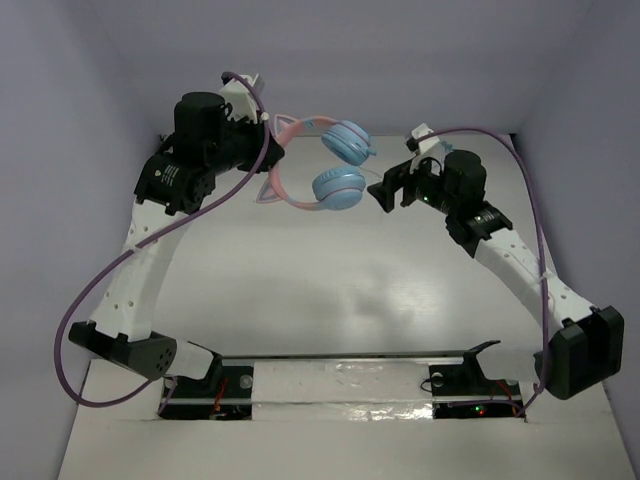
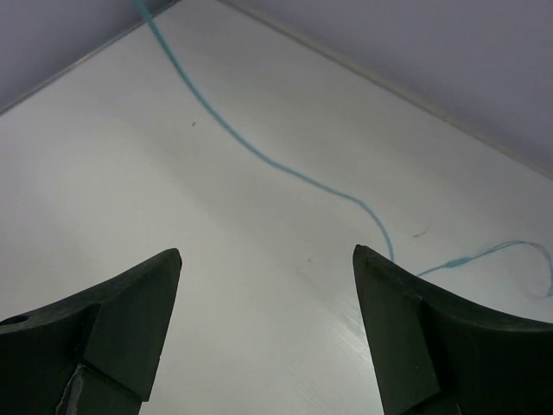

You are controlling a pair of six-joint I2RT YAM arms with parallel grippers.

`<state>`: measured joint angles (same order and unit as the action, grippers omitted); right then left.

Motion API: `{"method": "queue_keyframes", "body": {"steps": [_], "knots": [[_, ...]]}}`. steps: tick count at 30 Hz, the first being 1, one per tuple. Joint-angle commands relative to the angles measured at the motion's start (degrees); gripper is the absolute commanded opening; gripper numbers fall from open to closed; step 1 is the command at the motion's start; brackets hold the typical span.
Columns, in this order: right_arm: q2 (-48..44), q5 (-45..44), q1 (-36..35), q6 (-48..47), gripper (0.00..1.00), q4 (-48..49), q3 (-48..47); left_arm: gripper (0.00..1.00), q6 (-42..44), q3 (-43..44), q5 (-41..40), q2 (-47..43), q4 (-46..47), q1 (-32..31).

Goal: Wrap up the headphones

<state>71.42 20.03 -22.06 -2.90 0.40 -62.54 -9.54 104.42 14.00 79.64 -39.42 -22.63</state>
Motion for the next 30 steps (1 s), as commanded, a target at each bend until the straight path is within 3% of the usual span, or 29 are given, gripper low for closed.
{"method": "queue_keyframes", "body": {"steps": [1,3,11,19,24,30], "knots": [[2.67,6.33,0.18,-2.64,0.86,-2.43,-1.53,0.0,-2.24,4.56,4.19,-3.08,4.35,0.4],[3.64,5.12,0.18,-2.47,0.86,1.77,-0.92,0.0,-2.59,5.17,6.11,-3.17,4.35,0.4],[8.56,-1.04,0.71,-4.05,0.87,3.54,-5.57,0.0,-2.76,7.11,7.71,-3.78,3.12,0.4],[16.11,4.92,1.23,-1.77,0.82,5.83,-5.4,0.0,-4.78,11.58,11.84,-2.91,4.26,0.4],[16.3,5.19,1.23,3.15,0.72,16.45,-0.48,0.0,-7.5,17.12,15.43,-0.89,5.22,0.92],[18.05,5.19,2.28,8.6,0.71,25.77,3.65,0.0,-13.13,19.85,22.2,0.87,11.2,2.95]]}}
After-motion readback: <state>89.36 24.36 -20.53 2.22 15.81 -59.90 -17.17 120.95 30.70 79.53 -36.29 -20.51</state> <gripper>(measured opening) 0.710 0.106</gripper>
